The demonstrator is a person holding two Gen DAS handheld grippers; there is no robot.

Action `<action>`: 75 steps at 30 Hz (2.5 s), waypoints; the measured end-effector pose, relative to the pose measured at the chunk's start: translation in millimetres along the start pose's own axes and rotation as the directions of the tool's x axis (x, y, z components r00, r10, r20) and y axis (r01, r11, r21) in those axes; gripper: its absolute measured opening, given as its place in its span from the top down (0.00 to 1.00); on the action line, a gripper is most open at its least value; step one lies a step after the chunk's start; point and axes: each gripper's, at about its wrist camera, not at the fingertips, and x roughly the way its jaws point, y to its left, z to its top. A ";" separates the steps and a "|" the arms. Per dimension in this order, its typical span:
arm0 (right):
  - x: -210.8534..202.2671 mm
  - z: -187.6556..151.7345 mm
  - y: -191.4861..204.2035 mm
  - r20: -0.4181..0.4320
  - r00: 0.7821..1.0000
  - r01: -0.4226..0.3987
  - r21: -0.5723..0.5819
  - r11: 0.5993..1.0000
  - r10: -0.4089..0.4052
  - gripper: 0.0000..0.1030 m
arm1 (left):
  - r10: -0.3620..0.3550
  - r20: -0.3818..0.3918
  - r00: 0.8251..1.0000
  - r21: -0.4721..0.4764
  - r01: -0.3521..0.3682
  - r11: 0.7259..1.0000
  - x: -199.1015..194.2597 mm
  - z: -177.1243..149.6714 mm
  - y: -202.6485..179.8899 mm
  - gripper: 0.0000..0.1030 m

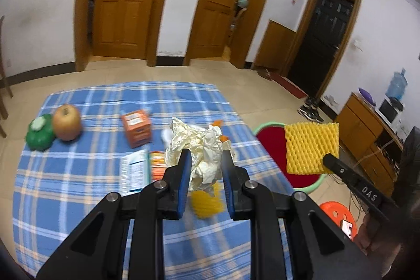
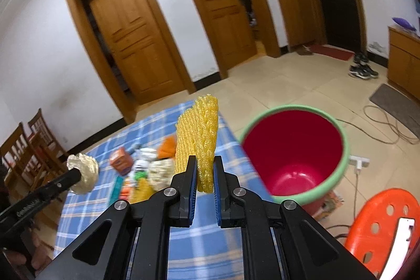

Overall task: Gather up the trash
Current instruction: 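Carry both items over the red bucket and open both tools to drop them, then return both tools to the table and grasp the white medicine box with the left tool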

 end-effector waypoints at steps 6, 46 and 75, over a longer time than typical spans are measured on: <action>2.1 -2.1 -39.8 -0.014 0.998 0.066 0.059 0.996 -0.065 0.89 | -0.038 -0.013 0.999 0.059 0.039 0.998 26.5 4.8 -41.9 0.78; 36.5 -5.3 -145.6 -0.079 0.989 0.141 0.300 0.943 -0.123 0.72 | -0.124 -0.241 0.963 0.270 0.189 0.944 185.6 -5.8 -176.7 0.42; 12.8 -10.7 -92.2 -0.088 0.996 0.036 0.254 0.967 -0.013 0.56 | 0.058 -0.136 0.989 0.137 -0.039 0.990 90.0 3.0 -79.1 0.28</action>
